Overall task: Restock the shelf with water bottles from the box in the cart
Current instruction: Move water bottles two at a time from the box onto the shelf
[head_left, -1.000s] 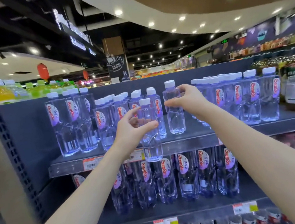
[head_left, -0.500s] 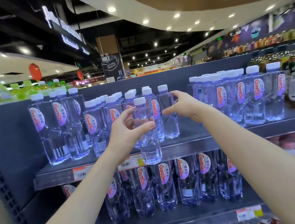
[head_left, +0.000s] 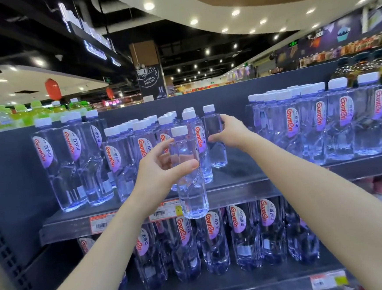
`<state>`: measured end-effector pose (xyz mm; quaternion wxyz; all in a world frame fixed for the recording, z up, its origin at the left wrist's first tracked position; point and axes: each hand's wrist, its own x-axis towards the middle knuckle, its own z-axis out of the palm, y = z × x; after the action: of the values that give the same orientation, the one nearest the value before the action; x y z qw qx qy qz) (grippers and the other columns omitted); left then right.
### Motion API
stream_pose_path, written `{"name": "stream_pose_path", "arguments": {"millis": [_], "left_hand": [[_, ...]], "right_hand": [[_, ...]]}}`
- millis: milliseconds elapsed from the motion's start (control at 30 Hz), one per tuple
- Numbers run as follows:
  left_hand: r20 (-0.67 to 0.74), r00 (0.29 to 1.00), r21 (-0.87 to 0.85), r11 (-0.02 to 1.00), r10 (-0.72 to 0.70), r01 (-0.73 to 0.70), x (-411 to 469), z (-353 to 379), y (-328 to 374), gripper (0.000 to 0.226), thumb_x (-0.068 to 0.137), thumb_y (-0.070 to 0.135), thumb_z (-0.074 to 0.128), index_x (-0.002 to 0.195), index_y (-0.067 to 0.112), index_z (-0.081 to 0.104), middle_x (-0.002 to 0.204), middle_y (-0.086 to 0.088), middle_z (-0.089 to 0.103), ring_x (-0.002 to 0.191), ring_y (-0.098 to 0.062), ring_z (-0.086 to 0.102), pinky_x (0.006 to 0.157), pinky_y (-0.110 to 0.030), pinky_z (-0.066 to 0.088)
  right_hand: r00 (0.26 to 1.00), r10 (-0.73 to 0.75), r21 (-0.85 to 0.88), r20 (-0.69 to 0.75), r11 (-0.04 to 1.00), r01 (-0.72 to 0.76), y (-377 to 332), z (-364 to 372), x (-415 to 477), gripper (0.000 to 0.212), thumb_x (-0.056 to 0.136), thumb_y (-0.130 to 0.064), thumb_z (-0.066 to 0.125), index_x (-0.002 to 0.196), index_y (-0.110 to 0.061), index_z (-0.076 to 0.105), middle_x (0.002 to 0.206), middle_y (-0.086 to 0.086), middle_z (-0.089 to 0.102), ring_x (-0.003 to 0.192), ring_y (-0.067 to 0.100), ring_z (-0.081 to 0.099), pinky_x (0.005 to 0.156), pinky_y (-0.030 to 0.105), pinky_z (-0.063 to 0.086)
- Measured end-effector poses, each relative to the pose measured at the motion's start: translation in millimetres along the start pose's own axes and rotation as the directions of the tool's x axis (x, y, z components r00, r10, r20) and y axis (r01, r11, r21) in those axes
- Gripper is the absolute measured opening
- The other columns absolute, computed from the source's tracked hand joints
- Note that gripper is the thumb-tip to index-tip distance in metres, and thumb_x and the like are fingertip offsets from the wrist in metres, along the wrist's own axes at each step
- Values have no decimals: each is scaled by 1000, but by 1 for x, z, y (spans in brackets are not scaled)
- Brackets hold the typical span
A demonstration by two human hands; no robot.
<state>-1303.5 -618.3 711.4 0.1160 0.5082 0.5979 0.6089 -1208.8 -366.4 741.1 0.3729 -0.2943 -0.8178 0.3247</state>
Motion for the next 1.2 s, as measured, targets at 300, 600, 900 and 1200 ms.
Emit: {"name": "stream_pose_path", "arguments": {"millis": [300,600,900,1200], "left_hand": [[-10,1000,13,1000,3,-3,0,2,1,86,78,21,88,152,24,43,106,3,81,105,-17,76,89,-49,63],[20,1000,23,1000,4,-4,1,2,-4,74,68,37,96,128,47,53,113,-1,79,115,-24,72,100,-57,56],[33,999,3,1000,15,-15,2,2,-5,79,66,35,98,128,46,50,111,0,80,114,-23,73,100,-57,55],[27,1000,9,1000,14,-15,3,4,-7,76,71,30,96,129,47,51,112,0,80,112,-23,73,96,-55,58]], "right_hand": [[999,43,-43,-10,998,-44,1,7,25,71,90,-22,78,151,-17,43,144,6,55,115,23,57,85,28,43],[998,66,-14,-16,998,-67,7,18,42,75,85,-24,81,150,-20,44,141,5,57,119,25,59,81,33,54],[997,80,-20,-19,997,-80,9,20,49,80,83,-27,83,152,-23,43,142,3,58,95,18,59,53,18,41],[998,65,2,-21,998,-65,13,25,55,69,85,-24,82,146,-25,48,136,0,62,97,17,59,54,18,40]]}}
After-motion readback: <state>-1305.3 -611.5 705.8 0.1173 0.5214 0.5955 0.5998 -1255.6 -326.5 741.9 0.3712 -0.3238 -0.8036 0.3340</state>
